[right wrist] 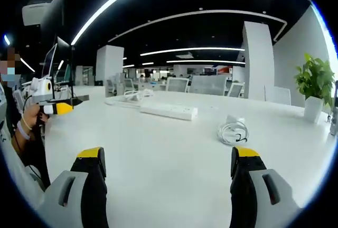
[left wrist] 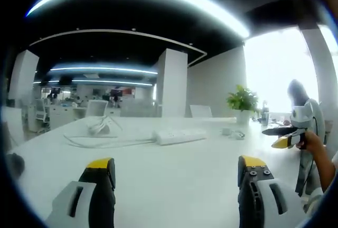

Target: Straighten the power strip on the desk, plug the charger into it

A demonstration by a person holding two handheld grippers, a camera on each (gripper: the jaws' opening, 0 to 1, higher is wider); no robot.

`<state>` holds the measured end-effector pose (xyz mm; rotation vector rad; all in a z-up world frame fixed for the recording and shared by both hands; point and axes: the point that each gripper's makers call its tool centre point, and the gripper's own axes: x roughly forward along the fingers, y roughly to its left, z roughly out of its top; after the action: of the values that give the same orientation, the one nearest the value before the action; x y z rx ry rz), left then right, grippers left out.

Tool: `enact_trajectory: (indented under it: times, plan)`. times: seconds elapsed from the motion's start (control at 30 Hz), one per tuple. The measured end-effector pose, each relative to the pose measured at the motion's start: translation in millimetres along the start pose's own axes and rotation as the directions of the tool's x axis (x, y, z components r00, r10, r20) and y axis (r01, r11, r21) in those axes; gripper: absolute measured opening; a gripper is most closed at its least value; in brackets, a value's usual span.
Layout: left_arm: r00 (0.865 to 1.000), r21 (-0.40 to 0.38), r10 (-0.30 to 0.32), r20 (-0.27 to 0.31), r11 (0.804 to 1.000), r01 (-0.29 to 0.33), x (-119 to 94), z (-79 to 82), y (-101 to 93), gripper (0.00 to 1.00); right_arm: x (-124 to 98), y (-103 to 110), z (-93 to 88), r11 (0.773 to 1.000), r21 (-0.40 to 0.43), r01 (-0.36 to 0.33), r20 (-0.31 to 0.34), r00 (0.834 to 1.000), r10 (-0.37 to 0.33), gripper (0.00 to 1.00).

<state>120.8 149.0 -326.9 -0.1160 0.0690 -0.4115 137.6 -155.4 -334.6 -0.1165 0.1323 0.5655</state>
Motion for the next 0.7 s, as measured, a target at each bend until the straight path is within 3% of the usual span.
enact_trajectory:
  times: [0.37, 0.7]
  plan:
    - [1.0, -0.001, -0.002, 0.0, 1.0, 0.002, 0.0, -0.4, -0.4, 0.99, -2.0, -2.0, 15.4, 0.999, -0.035, 0.005, 0.017, 1.0, -0.004, 0.98]
    - [1.0, -0.005, -0.001, 0.0, 1.0, 0.001, -1.0, -1.1, -0.6, 0.99, -0.1, -2.8, 56.5, 0.99, -0.144, 0.002, 0.043, 0.999, 0.005, 0.97]
